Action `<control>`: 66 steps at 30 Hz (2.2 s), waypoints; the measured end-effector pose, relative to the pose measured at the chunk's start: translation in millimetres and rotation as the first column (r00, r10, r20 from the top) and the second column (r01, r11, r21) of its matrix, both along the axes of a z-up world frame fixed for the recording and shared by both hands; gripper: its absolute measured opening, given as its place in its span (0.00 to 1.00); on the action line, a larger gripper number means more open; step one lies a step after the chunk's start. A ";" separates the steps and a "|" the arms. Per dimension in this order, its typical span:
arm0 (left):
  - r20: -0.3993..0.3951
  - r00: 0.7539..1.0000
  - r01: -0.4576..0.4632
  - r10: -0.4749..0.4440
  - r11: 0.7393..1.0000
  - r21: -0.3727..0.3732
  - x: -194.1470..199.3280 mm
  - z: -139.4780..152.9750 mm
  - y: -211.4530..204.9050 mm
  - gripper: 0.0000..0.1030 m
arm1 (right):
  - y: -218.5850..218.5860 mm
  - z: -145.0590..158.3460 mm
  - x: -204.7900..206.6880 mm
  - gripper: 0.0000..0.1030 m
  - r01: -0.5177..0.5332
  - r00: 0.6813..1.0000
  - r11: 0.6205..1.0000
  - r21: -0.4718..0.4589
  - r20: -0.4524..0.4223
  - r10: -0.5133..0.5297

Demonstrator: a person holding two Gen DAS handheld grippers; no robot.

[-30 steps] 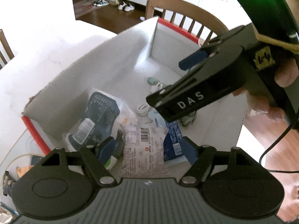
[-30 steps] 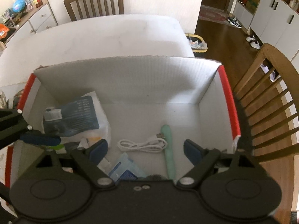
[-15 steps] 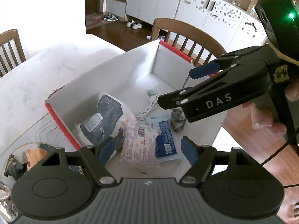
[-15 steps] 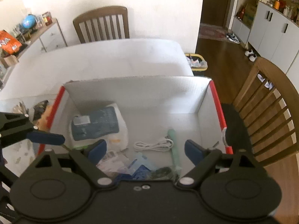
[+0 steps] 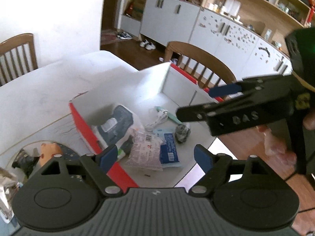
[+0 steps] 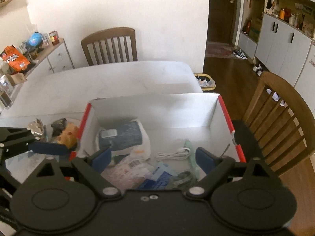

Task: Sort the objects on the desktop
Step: 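Move both open tools back from the shoebox to the item pile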

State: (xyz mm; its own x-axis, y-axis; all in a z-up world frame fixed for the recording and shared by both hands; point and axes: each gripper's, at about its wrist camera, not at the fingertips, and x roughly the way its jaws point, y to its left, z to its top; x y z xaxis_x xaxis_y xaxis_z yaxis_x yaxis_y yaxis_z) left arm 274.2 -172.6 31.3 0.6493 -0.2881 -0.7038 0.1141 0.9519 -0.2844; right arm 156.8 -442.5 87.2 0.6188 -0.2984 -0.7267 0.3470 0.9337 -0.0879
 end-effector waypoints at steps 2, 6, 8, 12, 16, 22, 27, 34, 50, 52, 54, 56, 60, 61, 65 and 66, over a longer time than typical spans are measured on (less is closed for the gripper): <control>0.016 1.000 -0.022 0.023 1.000 -0.018 -7.5 3.5 7.5 0.87 | 8.3 3.2 -3.3 0.91 -0.005 1.000 1.000 0.026 0.019 0.004; 0.038 0.998 -0.051 0.052 0.998 -0.028 -23.5 6.8 25.2 0.99 | 30.6 8.5 -9.0 0.93 -0.012 0.998 0.999 0.038 0.066 0.010; 0.053 0.996 -0.069 0.071 0.997 -0.029 -33.0 7.1 36.4 1.00 | 41.9 6.7 -9.4 0.94 -0.016 0.997 0.999 0.044 0.078 0.013; 0.062 0.994 -0.090 0.091 0.996 -0.025 -51.3 2.8 58.0 1.00 | 62.7 -0.7 -3.6 0.96 -0.013 0.997 0.998 0.058 0.082 0.008; 0.055 0.992 -0.112 0.114 0.993 -0.026 -67.5 -4.1 81.5 1.00 | 87.4 -6.3 8.1 0.96 -0.010 0.997 0.999 0.031 0.076 0.008; 0.070 0.986 -0.150 0.149 0.989 0.003 -92.6 -12.1 116.6 1.00 | 120.7 -17.7 29.0 0.96 -0.018 0.998 1.000 0.023 0.062 0.017; 0.114 0.978 -0.185 0.176 0.980 0.074 -110.7 -14.3 142.6 1.00 | 146.1 -26.5 45.4 0.96 -0.023 0.999 1.000 0.022 0.050 0.022; 0.131 0.975 -0.192 0.178 0.975 0.110 -126.8 -22.3 173.0 1.00 | 175.2 -38.8 64.6 0.96 -0.026 0.999 0.999 -0.020 0.035 0.026; 0.136 0.970 -0.216 0.200 0.970 0.113 -137.5 -46.2 221.4 1.00 | 200.2 -68.9 106.4 0.95 -0.009 1.000 0.997 -0.074 0.015 0.010; 0.131 0.970 -0.221 0.206 0.969 0.108 -136.2 -49.6 226.2 1.00 | 201.2 -73.0 111.9 0.95 -0.007 1.000 0.997 -0.074 0.013 0.008; 0.128 0.970 -0.222 0.209 0.970 0.102 -134.0 -53.0 229.6 1.00 | 201.7 -76.8 116.8 0.95 -0.009 1.000 0.997 -0.075 0.007 0.009; 0.128 0.970 -0.219 0.205 0.970 0.108 -131.5 -56.3 232.8 1.00 | 201.9 -80.1 121.7 0.95 -0.009 1.000 0.997 -0.079 0.003 0.010; 0.122 0.972 -0.214 0.201 0.970 0.112 -125.4 -63.4 239.5 1.00 | 200.7 -89.0 132.2 0.95 -0.012 1.000 0.996 -0.086 -0.015 0.010; 0.122 0.972 -0.213 0.199 0.970 0.113 -123.7 -64.8 240.8 1.00 | 199.5 -91.2 134.7 0.95 -0.011 1.000 0.996 -0.090 -0.021 0.009; 0.122 0.975 -0.202 0.187 0.971 0.125 -115.4 -74.0 246.2 1.00 | 192.2 -101.3 142.5 0.95 0.001 0.999 0.996 -0.091 -0.045 -0.005; 0.120 0.976 -0.196 0.181 0.973 0.124 -113.3 -76.8 247.7 1.00 | 190.0 -104.6 144.6 0.95 0.005 0.999 0.996 -0.091 -0.052 -0.010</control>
